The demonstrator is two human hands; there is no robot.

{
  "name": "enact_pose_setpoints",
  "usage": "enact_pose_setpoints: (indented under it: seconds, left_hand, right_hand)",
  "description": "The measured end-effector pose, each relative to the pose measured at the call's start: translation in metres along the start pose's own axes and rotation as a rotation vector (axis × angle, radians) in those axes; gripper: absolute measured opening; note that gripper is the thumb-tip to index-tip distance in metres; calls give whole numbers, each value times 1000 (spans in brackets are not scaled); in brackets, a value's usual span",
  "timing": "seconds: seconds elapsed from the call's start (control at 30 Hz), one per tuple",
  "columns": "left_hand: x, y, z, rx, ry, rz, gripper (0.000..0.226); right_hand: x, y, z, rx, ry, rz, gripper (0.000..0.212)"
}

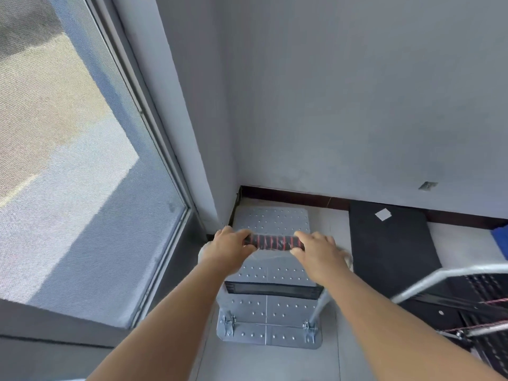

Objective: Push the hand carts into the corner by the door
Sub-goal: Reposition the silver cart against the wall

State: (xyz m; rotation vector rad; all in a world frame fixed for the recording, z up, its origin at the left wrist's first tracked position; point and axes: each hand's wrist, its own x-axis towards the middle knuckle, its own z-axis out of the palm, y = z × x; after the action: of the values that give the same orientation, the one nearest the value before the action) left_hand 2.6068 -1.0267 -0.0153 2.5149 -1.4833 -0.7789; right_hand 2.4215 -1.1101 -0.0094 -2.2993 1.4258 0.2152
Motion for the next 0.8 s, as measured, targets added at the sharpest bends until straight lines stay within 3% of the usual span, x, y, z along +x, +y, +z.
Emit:
enact_pose_setpoints:
  seconds: [0.8]
  left_hand:
    - [157, -14, -74, 5, 52, -28, 28]
  right_hand:
    - [162, -54, -33, 86, -38, 77, 41]
